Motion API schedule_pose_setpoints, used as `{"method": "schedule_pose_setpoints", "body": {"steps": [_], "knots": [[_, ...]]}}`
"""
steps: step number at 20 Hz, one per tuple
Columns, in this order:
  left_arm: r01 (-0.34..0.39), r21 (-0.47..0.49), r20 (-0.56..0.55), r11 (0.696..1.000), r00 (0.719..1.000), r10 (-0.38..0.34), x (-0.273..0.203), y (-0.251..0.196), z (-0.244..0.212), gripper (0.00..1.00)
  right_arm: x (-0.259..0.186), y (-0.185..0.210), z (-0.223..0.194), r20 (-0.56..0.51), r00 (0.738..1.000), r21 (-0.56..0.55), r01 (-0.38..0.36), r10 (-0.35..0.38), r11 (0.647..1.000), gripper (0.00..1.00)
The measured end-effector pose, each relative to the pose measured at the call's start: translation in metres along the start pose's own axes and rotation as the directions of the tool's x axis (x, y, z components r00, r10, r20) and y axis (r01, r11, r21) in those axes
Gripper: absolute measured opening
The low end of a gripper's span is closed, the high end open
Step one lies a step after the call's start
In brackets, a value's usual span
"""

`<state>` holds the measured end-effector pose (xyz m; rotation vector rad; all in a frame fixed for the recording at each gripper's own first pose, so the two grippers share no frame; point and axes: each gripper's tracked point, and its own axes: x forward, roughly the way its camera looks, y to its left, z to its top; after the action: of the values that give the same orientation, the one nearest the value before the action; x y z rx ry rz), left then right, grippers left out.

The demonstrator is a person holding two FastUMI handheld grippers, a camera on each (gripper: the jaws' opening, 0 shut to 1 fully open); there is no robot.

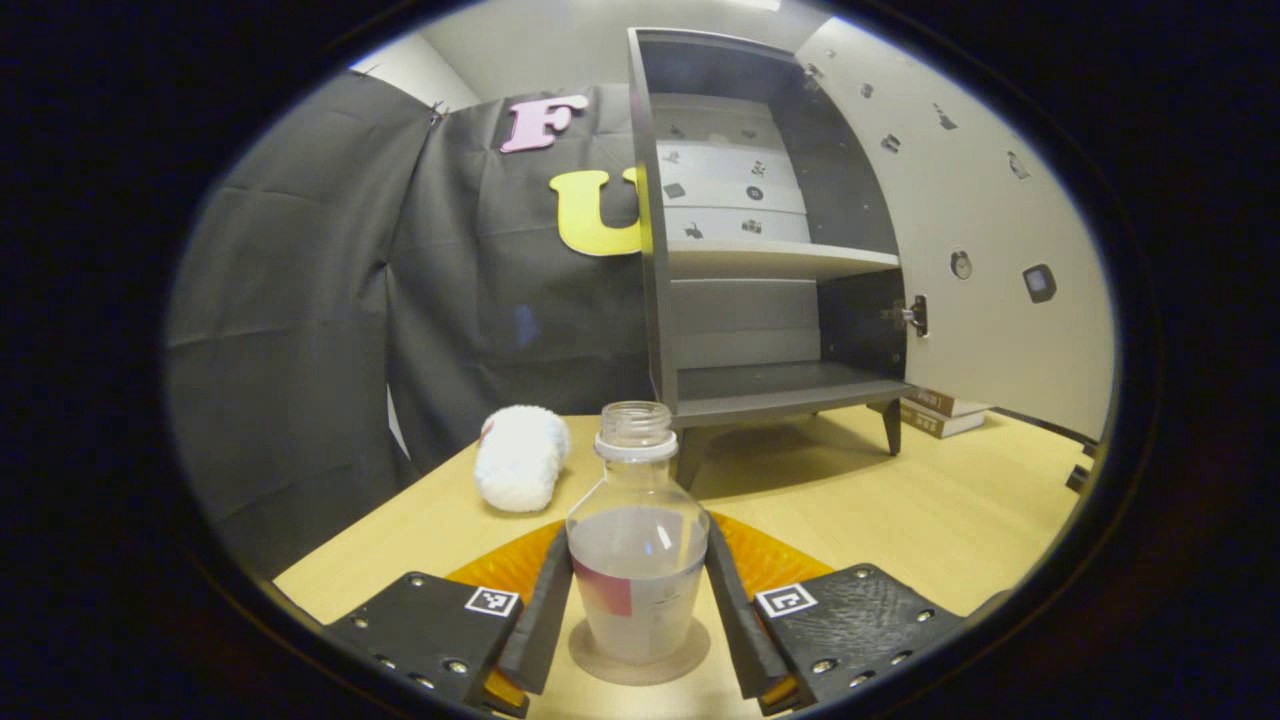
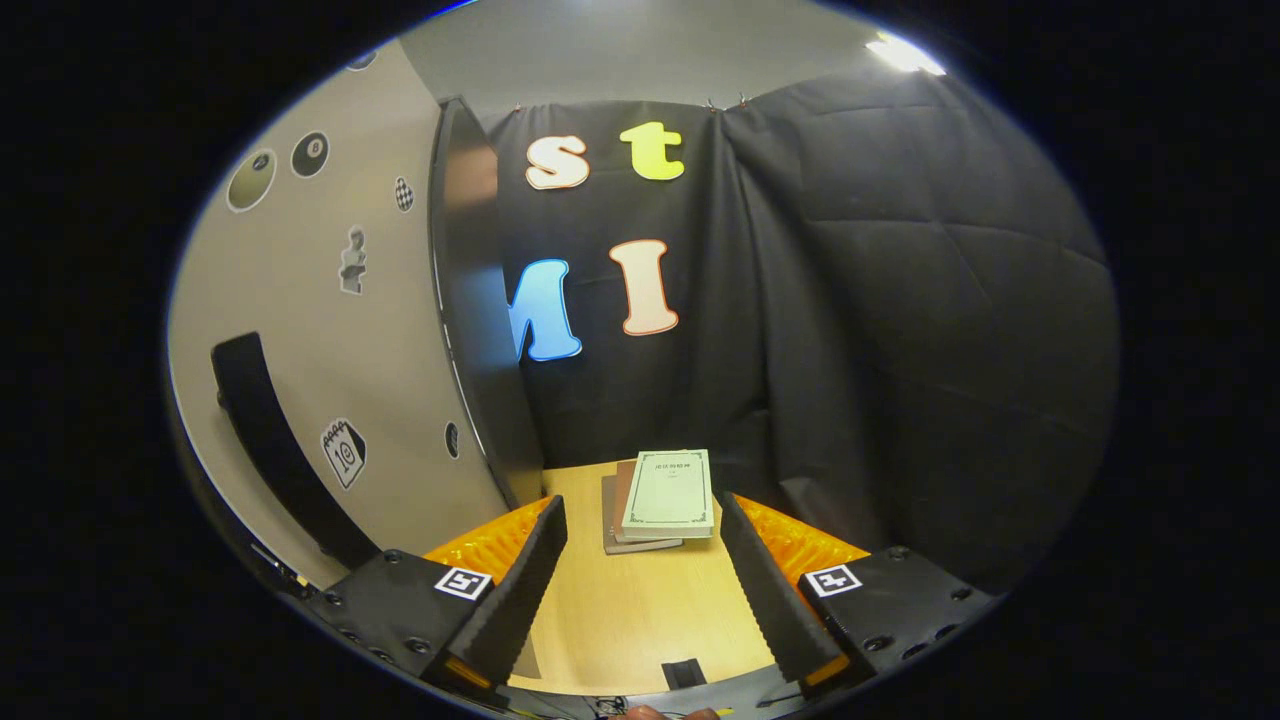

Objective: Open the cabinet door with the right hand, grasp the bottle in the cabinet with the left hand and place it on the coaster, then close the cabinet door with the right hand.

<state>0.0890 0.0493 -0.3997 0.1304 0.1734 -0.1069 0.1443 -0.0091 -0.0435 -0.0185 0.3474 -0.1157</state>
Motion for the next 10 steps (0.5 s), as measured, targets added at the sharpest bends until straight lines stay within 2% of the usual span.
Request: {"method": "schedule_pose_setpoints", "body": {"steps": [2, 3, 4, 5, 7, 9, 10], "knots": [[-0.011, -0.014, -0.015, 1.000, 1.000, 0.010, -0.003, 0.003, -0.004, 0.72, 0.000, 0.006, -0.010, -0.018, 1.000, -0.010, -0.012, 0.012, 1.000, 0.98], [-0.016, -0.020, -0.014, 1.000, 1.000, 0.016, -0.004, 0.004, -0.004, 0.72, -0.001, 0.010, -0.013, -0.025, 0.999, -0.002, -0.023, 0.023, 1.000, 0.93], [-0.018, -0.024, -0.018, 1.000, 1.000, 0.018, -0.004, 0.004, -0.004, 0.72, 0.000, 0.011, -0.016, -0.028, 0.999, 0.009, -0.026, 0.027, 1.000, 0.98], [-0.019, -0.025, -0.022, 1.000, 1.000, 0.018, -0.003, 0.004, -0.005, 0.75, 0.001, 0.010, -0.018, -0.034, 0.999, 0.023, -0.025, 0.025, 0.999, 0.98], [-0.015, -0.009, -0.027, 1.000, 1.000, 0.014, -0.003, 0.003, -0.003, 0.76, 0.002, 0.009, -0.025, -0.046, 0.999, 0.055, -0.020, 0.022, 0.998, 0.98], [0.007, -0.021, -0.036, 1.000, 0.999, -0.008, -0.001, 0.002, -0.004, 0.71, 0.004, 0.011, -0.030, -0.060, 0.998, 0.061, -0.020, 0.024, 0.998, 0.98], [0.017, -0.029, -0.038, 0.999, 0.999, -0.018, -0.006, 0.002, -0.006, 0.78, 0.003, 0.012, -0.031, -0.065, 0.998, 0.053, -0.020, 0.024, 0.998, 0.98]]}}
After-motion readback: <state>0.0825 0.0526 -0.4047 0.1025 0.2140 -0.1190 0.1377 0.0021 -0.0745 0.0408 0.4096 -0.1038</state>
